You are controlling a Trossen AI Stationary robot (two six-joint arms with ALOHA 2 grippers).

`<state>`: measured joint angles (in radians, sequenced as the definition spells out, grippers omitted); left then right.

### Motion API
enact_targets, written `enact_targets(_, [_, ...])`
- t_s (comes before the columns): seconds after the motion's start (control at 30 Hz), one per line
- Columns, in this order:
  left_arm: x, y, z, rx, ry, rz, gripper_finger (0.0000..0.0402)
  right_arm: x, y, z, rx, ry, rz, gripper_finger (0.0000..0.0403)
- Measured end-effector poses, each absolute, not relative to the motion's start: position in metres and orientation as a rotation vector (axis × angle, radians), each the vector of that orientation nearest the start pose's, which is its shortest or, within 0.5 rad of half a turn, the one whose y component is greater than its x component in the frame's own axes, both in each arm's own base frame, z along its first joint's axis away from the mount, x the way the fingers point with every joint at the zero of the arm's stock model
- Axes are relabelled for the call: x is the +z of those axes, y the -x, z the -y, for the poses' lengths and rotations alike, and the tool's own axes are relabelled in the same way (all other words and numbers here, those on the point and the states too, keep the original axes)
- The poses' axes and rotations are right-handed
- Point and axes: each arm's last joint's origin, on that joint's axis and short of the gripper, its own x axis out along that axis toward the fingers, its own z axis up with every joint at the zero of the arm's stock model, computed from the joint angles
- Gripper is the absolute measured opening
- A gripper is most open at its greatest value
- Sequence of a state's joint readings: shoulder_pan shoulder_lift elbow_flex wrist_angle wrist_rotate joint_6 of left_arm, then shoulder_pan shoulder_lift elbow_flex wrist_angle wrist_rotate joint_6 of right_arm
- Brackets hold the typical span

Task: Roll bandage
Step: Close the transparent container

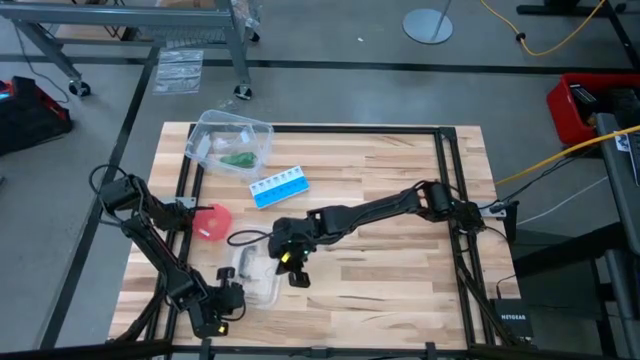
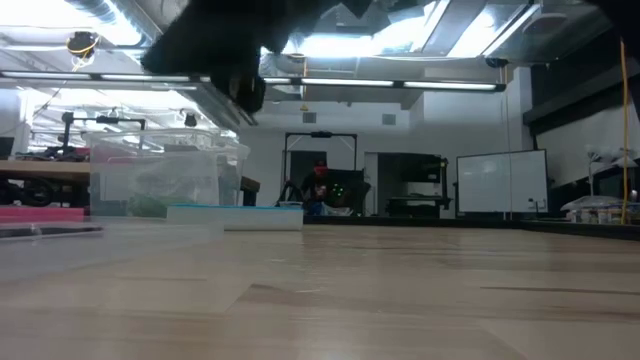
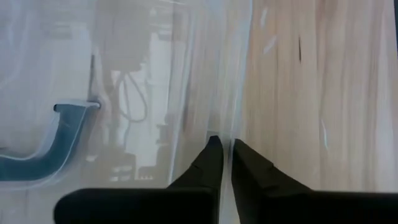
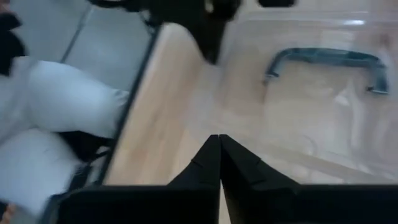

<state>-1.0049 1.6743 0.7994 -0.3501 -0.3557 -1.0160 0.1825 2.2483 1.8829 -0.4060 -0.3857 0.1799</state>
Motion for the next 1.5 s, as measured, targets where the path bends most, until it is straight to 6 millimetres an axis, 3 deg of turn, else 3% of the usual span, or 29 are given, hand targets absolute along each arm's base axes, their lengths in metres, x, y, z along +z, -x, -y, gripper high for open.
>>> enact_targets(0.37, [0.154, -0.168, 0.219, 0.003, 0.180, -0.983, 0.0002, 0.265, -0.480, -0.101, 0.548, -0.180, -0.889, 0.0007])
enact_targets(0.6, [0.176, -0.172, 0.204, 0.076, 0.192, -0.875, 0.0001, 0.292, -0.461, -0.100, 0.550, -0.142, -1.037, 0.0008])
enact_targets(0.87, [0.207, -0.165, 0.184, 0.160, 0.175, -0.722, 0.0000, 0.285, -0.442, -0.112, 0.502, -0.099, -1.229, 0.0005])
enact_targets(1.2, [0.241, -0.148, 0.160, 0.171, 0.209, -0.620, 0.0000, 0.283, -0.433, -0.141, 0.423, 0.017, -1.246, 0.0009])
enact_targets(1.5, [0.264, -0.139, 0.145, 0.158, 0.178, -0.514, 0.0000, 0.277, -0.410, -0.138, 0.250, 0.026, -1.490, 0.0004])
